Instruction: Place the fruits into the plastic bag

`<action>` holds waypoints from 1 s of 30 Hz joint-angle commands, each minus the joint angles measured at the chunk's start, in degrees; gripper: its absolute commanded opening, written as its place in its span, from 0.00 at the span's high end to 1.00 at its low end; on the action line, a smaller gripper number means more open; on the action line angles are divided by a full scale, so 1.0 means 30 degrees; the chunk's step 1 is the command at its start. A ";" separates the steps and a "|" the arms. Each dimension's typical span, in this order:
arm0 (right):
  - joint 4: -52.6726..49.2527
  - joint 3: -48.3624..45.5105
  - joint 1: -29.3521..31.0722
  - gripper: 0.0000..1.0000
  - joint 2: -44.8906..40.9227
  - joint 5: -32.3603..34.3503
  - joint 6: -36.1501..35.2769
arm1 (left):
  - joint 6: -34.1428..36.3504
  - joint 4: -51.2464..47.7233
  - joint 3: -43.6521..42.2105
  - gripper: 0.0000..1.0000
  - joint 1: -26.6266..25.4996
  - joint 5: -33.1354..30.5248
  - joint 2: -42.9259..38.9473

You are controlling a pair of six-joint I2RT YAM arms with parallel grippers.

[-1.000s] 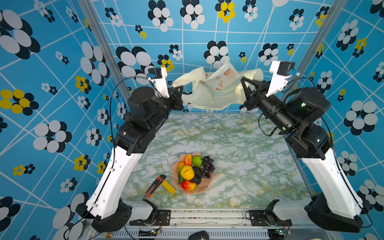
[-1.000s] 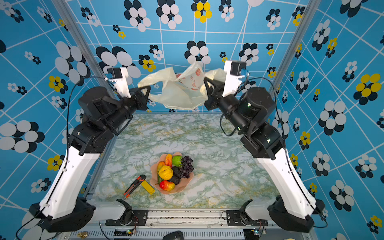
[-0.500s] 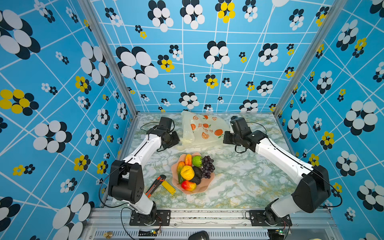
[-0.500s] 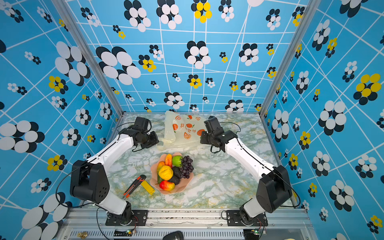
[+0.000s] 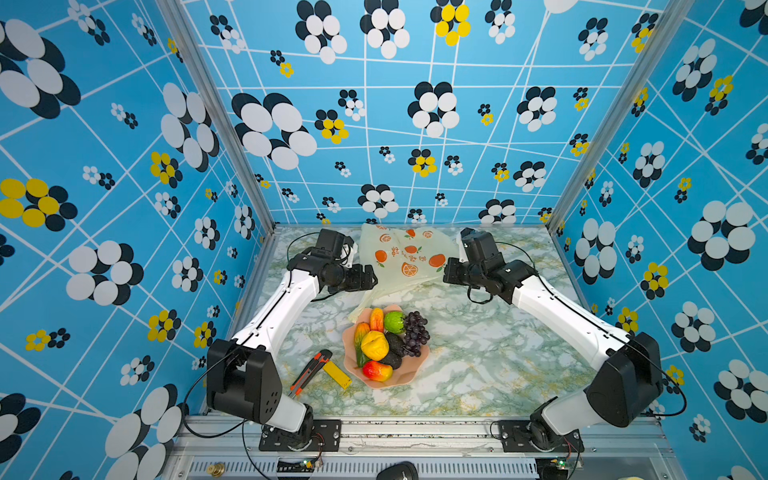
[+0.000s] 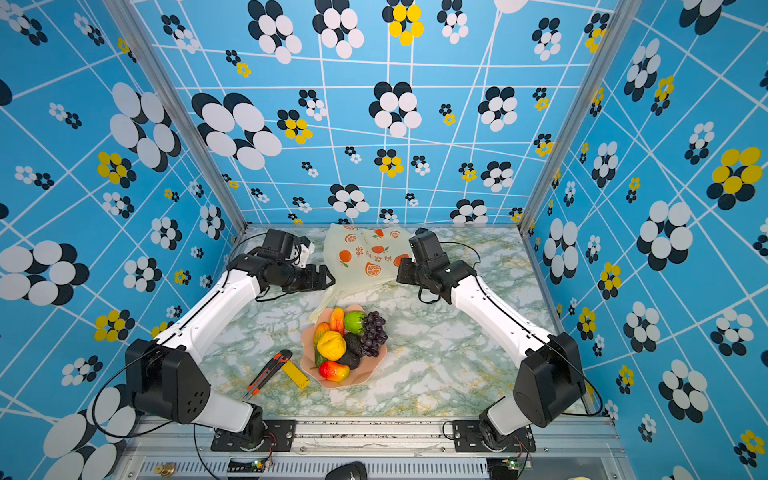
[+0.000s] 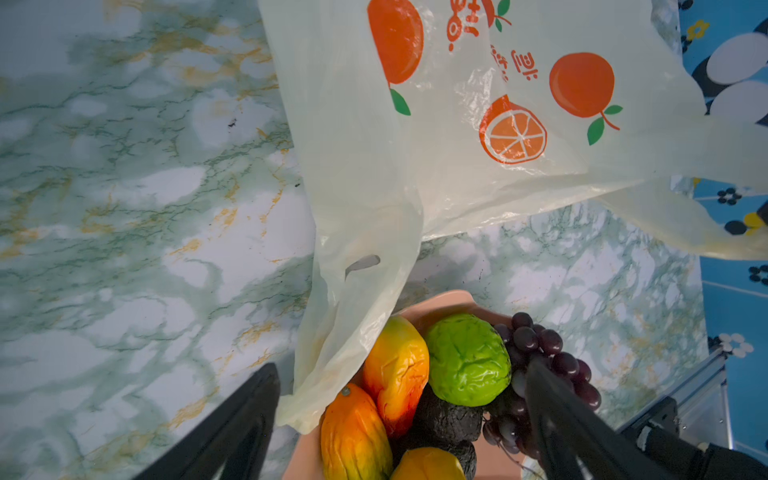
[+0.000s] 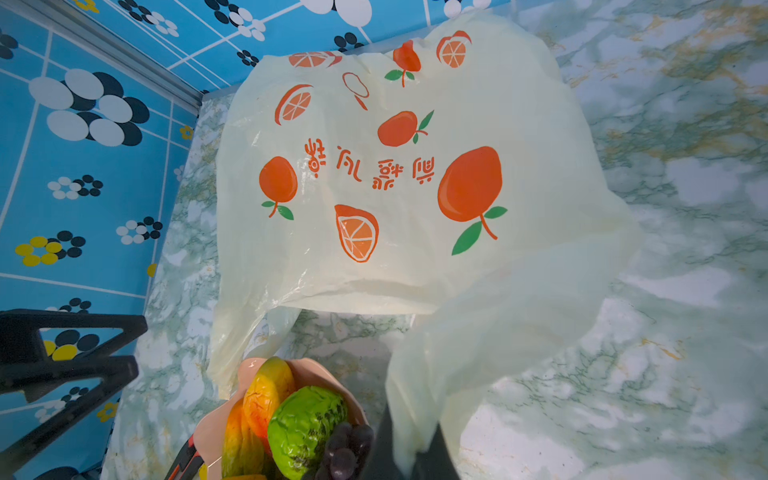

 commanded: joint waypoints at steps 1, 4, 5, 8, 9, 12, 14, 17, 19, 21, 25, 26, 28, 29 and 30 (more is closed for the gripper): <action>0.0448 0.0663 -0.0045 1.00 0.0317 -0.0607 0.0505 | 0.1904 -0.1448 -0.0552 0.07 -0.0269 -0.1648 0.1086; 0.0388 0.0817 -0.0045 1.00 0.0442 -0.0776 0.0634 | 0.2064 -0.1341 -0.1232 0.09 -0.0386 -0.2457 0.1662; 0.0306 0.0847 -0.0041 1.00 0.0472 -0.0838 0.0638 | 0.2081 -0.1381 -0.1350 0.10 -0.0479 -0.2780 0.1700; 0.0250 0.0797 -0.0045 1.00 0.0386 -0.0818 0.0676 | 0.2302 -0.1145 -0.1915 0.11 -0.0800 -0.3788 0.1550; 0.0255 0.0739 -0.0054 1.00 0.0356 -0.0816 0.0699 | 0.2295 -0.0998 -0.2084 0.12 -0.0856 -0.3924 0.1553; 0.0249 0.0721 -0.0045 1.00 0.0376 -0.0874 0.0812 | 0.2168 -0.0410 -0.2434 0.16 -0.0907 -0.3767 0.1918; 0.0308 0.0679 -0.0059 1.00 0.0386 -0.0959 0.0864 | 0.2010 -0.0006 -0.2535 0.21 -0.0993 -0.3778 0.2274; 0.0360 0.0662 -0.0051 1.00 0.0414 -0.1138 0.1020 | 0.1716 0.0384 -0.2302 0.28 -0.1038 -0.3825 0.2932; 0.0357 0.0673 -0.0034 1.00 0.0380 -0.1197 0.1049 | 0.1538 0.0581 -0.2026 0.32 -0.1035 -0.3991 0.3232; 0.0320 0.0593 -0.0018 1.00 0.0358 -0.1254 0.1107 | 0.1439 0.0760 -0.1714 0.36 -0.1043 -0.4208 0.3621; 0.0343 0.0423 -0.0010 1.00 0.0326 -0.1343 0.1274 | 0.1342 0.0725 -0.1003 0.49 -0.1024 -0.4336 0.4514; 0.0348 0.0378 -0.0020 1.00 0.0326 -0.1372 0.1338 | 0.1278 0.0713 -0.0841 0.50 -0.1031 -0.4319 0.4656; 0.0347 0.0347 -0.0039 1.00 0.0326 -0.1402 0.1380 | 0.1160 0.0719 -0.0696 0.54 -0.1009 -0.4144 0.4667; 0.0345 0.0358 -0.0018 1.00 0.0326 -0.1403 0.1381 | 0.1093 0.0686 -0.0642 0.54 -0.1022 -0.4002 0.4618; 0.0345 0.0335 -0.0012 1.00 0.0326 -0.1380 0.1388 | 0.1057 0.0557 -0.0572 0.55 -0.1021 -0.3832 0.4505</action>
